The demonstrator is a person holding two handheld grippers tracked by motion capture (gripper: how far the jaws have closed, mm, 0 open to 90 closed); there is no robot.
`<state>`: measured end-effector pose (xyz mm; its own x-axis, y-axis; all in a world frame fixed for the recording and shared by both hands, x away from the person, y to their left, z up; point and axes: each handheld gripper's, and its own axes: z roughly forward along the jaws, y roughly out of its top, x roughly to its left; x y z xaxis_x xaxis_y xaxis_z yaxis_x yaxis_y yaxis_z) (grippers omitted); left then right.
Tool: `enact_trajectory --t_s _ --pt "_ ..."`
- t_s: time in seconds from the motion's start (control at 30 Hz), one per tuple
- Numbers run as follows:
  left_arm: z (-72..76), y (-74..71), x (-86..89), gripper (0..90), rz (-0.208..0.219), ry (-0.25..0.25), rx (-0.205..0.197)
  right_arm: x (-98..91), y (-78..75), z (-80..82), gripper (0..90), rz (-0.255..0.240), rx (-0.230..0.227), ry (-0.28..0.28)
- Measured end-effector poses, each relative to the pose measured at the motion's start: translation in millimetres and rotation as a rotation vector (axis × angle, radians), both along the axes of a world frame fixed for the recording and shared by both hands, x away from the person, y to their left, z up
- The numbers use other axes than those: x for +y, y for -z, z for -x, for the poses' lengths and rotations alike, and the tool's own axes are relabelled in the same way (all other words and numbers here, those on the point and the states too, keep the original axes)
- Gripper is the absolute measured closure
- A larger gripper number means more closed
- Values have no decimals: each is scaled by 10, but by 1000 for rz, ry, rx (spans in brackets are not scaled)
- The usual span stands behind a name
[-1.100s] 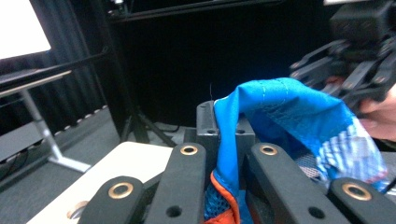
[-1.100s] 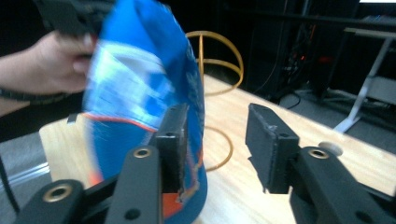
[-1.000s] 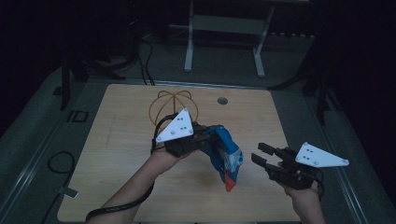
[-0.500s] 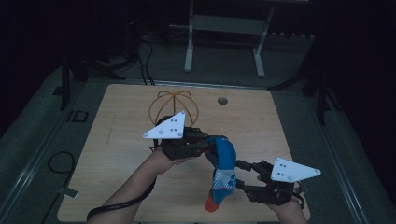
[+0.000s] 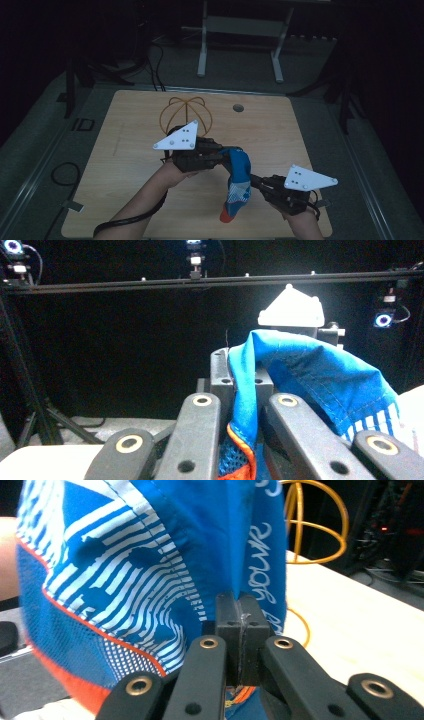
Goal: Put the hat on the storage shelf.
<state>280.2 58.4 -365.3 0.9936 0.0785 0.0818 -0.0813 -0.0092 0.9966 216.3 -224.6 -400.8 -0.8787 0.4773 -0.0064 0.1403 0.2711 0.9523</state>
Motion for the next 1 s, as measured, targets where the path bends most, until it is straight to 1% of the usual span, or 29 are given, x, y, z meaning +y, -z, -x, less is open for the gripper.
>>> enact_trajectory --t_s 0.07,0.1,0.13,0.17,0.2,0.23,0.33,0.37,0.4,0.43,0.47,0.53,0.57,0.63,0.67,0.7,0.73,0.77,0.8,0.83,0.87,0.9,0.93,0.97,1.0 --pt "2 4 12 875 -8 -9 1 -9 -4 -6 900 -1 2 0" --pt "-1 9 29 875 -10 -10 1 -38 -14 -15 900 -8 1 18" --pt "0 15 44 875 -11 -15 6 -38 -14 -15 900 -8 1 18" --pt "3 22 71 875 -35 -24 5 -56 -20 -23 900 -12 1 21" --pt "3 22 71 874 -35 -24 5 -89 -36 -24 900 -9 -6 40" --pt "6 28 86 873 -42 -26 5 -107 -47 -26 900 -13 -5 39" --pt "24 47 123 872 -83 -44 -5 -153 -72 -31 900 -23 -8 51" --pt "31 54 132 871 -99 -53 -9 -198 -95 -47 900 -39 -9 60" --pt "35 62 143 871 -113 -54 -14 -198 -95 -47 900 -39 -9 60" --pt "39 70 152 871 -125 -55 -10 -217 -104 -60 900 -43 -4 59" --pt "44 76 153 871 -148 -65 -16 -230 -112 -74 900 -44 -3 58" --pt "53 93 158 871 -173 -63 -24 -256 -137 -86 900 -42 -7 66" --pt "60 102 158 870 -192 -65 -35 -264 -147 -88 900 -43 -12 71" --pt "67 123 165 865 -210 -59 -36 -292 -176 -93 900 -47 -19 79" --pt "77 148 169 857 -231 -54 -42 -326 -213 -100 900 -57 -24 82" --pt "77 148 169 846 -231 -54 -42 -333 -226 -99 900 -57 -26 84" --pt "91 178 163 833 -245 -67 -54 -340 -242 -96 900 -63 -28 89" --pt "91 178 163 817 -245 -67 -54 -340 -242 -96 900 -63 -28 89" --pt "98 191 158 817 -258 -65 -62 -343 -258 -97 900 -64 -29 87" --pt "107 198 149 758 -266 -65 -66 -341 -277 -96 900 -58 -32 87" --pt "111 201 143 758 -272 -56 -63 -335 -291 -96 900 -55 -35 89" --pt "123 201 132 632 -280 -59 -67 -321 -314 -102 900 -45 -38 95" --pt "140 196 118 632 -292 -76 -78 -321 -314 -102 900 -45 -38 95" --pt "155 196 112 545 -296 -75 -78 -317 -338 -115 900 -42 -34 99" --pt "172 196 112 545 -295 -77 -87 -317 -338 -115 900 -42 -34 99"
